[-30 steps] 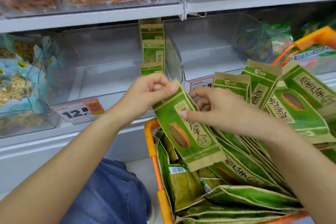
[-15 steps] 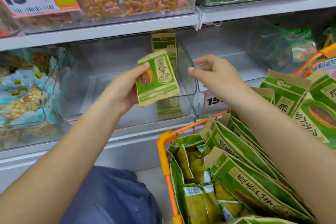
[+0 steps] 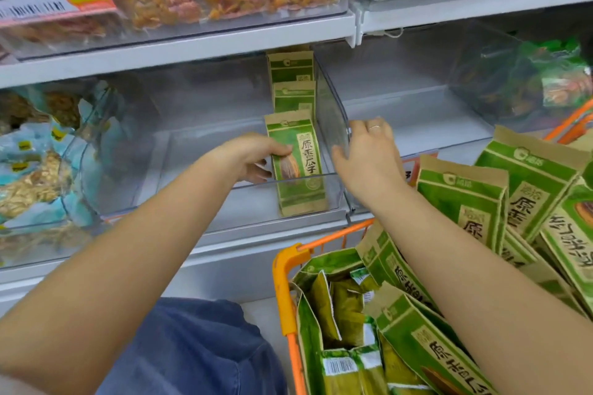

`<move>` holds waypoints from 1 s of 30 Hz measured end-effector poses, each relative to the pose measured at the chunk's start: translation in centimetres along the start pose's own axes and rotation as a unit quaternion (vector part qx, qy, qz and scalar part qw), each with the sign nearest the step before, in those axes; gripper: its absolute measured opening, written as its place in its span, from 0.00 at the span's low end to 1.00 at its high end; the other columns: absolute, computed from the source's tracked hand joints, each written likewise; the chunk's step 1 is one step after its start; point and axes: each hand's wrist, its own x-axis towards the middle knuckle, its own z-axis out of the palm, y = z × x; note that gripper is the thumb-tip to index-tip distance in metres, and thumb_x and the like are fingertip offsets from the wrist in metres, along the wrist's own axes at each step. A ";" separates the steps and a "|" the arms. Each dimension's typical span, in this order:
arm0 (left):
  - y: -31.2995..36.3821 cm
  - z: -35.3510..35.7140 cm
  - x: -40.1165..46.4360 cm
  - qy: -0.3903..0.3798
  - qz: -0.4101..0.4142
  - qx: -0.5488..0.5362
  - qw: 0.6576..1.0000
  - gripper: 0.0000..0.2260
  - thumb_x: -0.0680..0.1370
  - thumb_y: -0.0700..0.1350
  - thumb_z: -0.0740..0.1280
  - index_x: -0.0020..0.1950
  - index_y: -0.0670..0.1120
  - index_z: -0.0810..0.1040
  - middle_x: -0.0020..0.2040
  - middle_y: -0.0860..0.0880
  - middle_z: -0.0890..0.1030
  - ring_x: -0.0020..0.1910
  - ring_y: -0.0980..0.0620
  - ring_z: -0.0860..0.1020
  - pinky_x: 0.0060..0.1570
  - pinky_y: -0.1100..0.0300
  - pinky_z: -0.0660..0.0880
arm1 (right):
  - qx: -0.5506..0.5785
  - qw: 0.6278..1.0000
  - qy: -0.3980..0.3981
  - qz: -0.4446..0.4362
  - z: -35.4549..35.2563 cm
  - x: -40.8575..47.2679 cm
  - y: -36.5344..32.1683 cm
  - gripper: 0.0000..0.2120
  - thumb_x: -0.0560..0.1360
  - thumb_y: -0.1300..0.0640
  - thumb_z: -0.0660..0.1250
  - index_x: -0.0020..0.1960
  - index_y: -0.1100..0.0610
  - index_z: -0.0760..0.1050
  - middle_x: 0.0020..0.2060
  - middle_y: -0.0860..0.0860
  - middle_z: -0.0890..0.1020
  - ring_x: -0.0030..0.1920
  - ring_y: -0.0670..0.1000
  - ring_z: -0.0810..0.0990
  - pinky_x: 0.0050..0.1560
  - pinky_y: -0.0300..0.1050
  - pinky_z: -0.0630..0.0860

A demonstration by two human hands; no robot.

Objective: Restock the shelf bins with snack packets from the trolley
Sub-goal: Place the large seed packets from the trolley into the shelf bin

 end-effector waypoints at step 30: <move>1.3 0.4 2.3 -0.098 0.029 0.071 0.992 0.19 0.71 0.45 0.73 0.62 0.49 0.78 0.57 0.53 0.79 0.58 0.54 0.72 0.57 0.55 0.61 | -0.009 1.000 -0.006 -0.008 -0.1 -0.3 -0.2 0.15 0.78 0.55 0.60 0.60 0.63 0.72 0.56 0.60 0.77 0.59 0.59 0.71 0.57 0.50 0.67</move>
